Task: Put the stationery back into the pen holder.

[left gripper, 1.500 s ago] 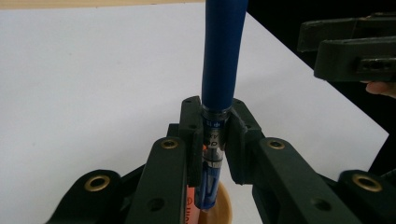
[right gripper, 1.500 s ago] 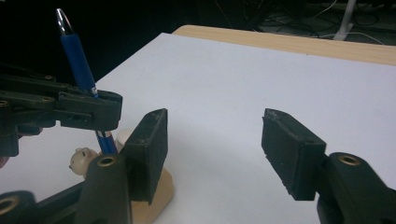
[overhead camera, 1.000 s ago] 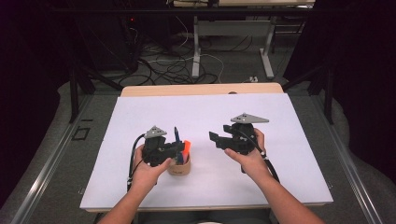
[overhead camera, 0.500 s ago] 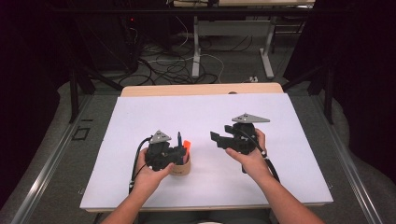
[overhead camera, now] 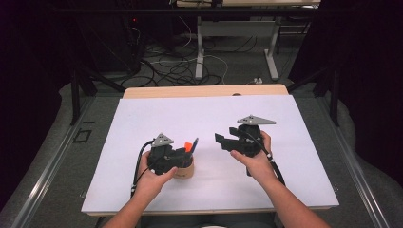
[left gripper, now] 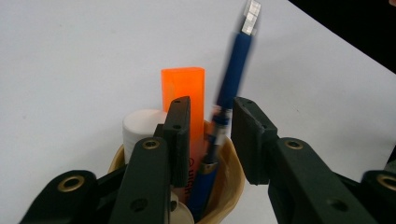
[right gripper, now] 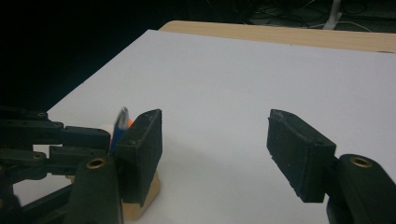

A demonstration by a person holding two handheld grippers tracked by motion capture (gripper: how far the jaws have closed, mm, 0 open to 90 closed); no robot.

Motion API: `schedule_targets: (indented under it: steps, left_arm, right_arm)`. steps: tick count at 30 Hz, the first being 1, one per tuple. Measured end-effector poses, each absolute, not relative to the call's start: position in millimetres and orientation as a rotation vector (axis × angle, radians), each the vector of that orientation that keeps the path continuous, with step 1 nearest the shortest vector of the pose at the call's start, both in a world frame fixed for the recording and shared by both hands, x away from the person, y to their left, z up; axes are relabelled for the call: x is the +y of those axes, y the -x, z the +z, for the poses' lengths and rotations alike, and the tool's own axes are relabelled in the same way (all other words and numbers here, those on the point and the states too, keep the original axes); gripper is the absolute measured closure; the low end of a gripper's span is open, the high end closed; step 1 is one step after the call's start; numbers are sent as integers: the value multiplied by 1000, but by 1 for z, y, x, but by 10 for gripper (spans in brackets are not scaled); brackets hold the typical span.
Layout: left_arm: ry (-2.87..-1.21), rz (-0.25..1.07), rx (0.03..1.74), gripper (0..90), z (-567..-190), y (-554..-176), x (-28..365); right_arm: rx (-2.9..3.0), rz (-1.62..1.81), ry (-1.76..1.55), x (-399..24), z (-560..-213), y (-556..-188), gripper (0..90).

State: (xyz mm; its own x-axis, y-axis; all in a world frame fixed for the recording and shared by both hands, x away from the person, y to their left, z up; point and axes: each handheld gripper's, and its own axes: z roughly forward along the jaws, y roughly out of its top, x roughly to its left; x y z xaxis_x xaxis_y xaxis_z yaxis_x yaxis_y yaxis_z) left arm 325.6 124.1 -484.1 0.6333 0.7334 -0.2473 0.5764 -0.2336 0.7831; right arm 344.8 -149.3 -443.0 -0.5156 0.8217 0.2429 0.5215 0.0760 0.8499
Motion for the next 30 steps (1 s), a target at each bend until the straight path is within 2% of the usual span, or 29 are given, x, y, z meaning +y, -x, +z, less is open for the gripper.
schedule_targets:
  steps: [7, 30]
  left_arm:
    - [-1906, 225, 1026, 629, -480, -324, 126]
    - [-1866, 268, 1036, 577, -473, -326, 135]
  right_arm:
    - [2054, 1419, -1347, -150, -443, -345, 356]
    - [2045, 1426, -1361, -153, -443, -346, 356]
